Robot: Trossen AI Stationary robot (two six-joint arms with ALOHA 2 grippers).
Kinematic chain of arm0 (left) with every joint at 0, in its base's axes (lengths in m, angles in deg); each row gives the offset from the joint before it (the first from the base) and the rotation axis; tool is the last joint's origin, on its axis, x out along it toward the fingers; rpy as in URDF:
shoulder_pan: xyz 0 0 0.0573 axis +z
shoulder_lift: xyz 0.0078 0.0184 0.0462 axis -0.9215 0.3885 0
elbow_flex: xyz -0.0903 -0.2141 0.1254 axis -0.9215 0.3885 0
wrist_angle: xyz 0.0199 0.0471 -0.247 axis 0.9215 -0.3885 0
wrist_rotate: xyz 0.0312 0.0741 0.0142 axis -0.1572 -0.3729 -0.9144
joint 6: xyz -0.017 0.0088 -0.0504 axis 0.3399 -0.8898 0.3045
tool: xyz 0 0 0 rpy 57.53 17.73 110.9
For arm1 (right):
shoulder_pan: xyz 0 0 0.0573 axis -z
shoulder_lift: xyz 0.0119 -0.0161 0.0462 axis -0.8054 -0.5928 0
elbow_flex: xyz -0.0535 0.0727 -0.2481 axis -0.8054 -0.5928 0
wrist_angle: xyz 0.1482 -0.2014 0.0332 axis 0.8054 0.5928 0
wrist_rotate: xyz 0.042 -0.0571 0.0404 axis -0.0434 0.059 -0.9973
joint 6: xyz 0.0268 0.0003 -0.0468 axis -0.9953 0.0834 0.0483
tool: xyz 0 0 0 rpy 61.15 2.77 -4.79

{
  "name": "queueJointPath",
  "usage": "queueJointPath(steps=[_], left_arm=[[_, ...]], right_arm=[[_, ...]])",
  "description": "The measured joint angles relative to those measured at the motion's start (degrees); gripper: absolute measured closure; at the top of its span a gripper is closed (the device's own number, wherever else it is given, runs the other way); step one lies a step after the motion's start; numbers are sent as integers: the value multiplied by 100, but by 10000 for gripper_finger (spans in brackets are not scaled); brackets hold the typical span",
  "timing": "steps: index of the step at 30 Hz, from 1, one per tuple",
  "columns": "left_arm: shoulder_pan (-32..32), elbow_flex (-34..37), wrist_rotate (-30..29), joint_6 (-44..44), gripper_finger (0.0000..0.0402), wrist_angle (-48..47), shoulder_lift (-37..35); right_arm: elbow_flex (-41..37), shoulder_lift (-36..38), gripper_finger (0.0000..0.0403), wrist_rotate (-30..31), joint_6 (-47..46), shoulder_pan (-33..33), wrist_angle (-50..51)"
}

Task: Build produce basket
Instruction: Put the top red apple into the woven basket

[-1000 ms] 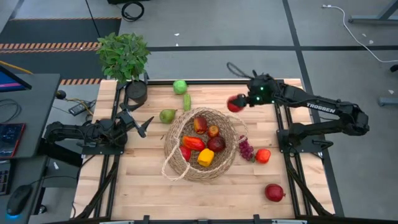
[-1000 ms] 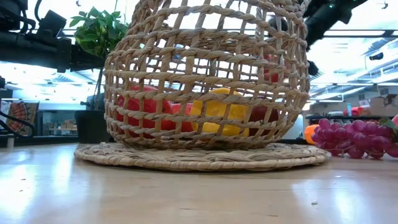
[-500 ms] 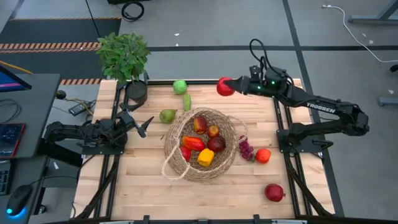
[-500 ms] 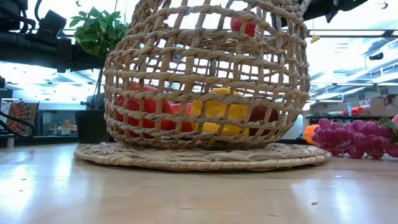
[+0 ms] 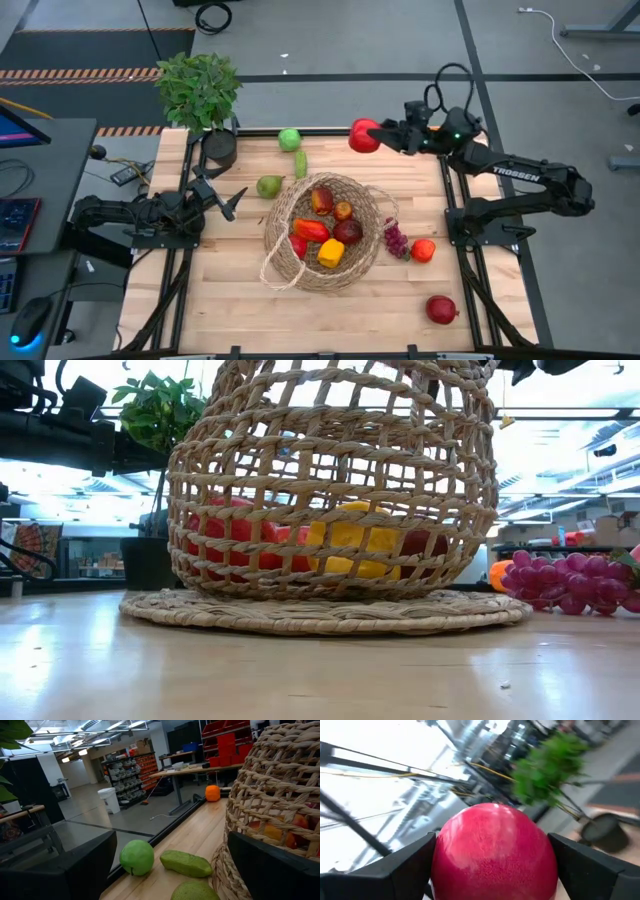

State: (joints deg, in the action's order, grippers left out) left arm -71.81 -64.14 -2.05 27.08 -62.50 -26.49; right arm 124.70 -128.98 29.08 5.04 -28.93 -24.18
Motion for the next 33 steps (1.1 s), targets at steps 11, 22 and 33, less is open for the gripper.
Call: queueJointPath(steps=[11,22,33], left_arm=[[0,0,-1,-1,14,0,-1],[-2,0,-2,0,14,0,0],[-2,0,-2,0,14,0,0]], right_arm=[[660,-1,30,357,1804,-971,322],[1857,-458,30,1610,3599,-2088,3316],[2889,-1533,30,2366,4566,-2915,5067]])
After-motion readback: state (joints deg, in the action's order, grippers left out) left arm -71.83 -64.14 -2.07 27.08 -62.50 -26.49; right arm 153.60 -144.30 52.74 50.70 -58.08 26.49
